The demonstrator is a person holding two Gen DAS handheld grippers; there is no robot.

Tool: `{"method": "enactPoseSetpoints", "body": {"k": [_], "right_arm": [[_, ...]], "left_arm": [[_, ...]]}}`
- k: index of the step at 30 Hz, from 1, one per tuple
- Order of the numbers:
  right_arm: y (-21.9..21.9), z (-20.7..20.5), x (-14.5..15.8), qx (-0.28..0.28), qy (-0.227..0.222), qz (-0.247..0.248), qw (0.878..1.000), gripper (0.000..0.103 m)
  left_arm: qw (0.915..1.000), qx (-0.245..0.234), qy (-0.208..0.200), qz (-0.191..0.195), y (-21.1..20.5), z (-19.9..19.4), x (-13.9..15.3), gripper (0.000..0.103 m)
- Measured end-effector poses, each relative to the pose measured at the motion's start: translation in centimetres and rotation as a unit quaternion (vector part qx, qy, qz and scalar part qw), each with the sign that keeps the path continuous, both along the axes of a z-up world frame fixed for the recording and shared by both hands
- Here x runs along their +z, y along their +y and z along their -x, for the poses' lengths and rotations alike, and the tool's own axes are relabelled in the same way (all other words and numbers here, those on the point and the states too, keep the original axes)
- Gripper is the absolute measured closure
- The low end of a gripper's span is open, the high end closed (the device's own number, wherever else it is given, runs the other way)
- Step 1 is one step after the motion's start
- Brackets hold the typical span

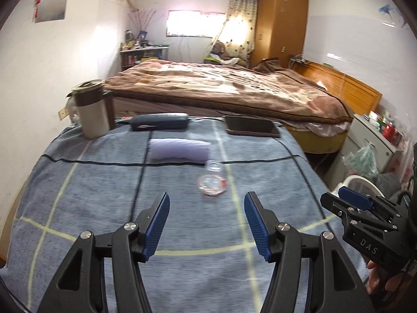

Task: Collect trash
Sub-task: 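Move both open tools back over the bed, then lower the right tool around the clear pink-lidded cup and grasp it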

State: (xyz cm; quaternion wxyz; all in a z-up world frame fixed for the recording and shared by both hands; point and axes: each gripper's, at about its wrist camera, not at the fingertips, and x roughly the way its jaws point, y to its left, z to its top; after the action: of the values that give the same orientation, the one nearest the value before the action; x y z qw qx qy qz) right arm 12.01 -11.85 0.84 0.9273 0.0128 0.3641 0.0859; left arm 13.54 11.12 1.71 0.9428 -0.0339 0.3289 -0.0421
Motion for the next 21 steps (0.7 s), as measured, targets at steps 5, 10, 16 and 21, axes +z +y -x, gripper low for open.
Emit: {"method": "enactPoseSetpoints", "body": {"k": [5,10,16,21], "right_arm": [[3.0,-1.1,-0.3,0.029,0.007,0.006,1.0,0.056],[5.3,-2.6,-0.6,0.054,0.014,-0.011,0.998,0.052],[7.8,-4.8,-1.5,0.071,0.029,-0.015,0.997,0.045],[9.7,-6.5,-2.2,0.083,0.038,-0.012,0.996,0.045]], "left_arm": [[0.9998,0.017,0.004,-0.004,2.2,-0.6,-0.3,0.041],[0.9996,0.025,0.011,0.004,4.2,-1.8,-0.5,0.041],[0.9994,0.03,0.018,-0.001,5.9,-3.5,-0.9,0.04],[0.9992,0.031,0.025,0.002,6.9,-5.1,-1.4,0.04]]}}
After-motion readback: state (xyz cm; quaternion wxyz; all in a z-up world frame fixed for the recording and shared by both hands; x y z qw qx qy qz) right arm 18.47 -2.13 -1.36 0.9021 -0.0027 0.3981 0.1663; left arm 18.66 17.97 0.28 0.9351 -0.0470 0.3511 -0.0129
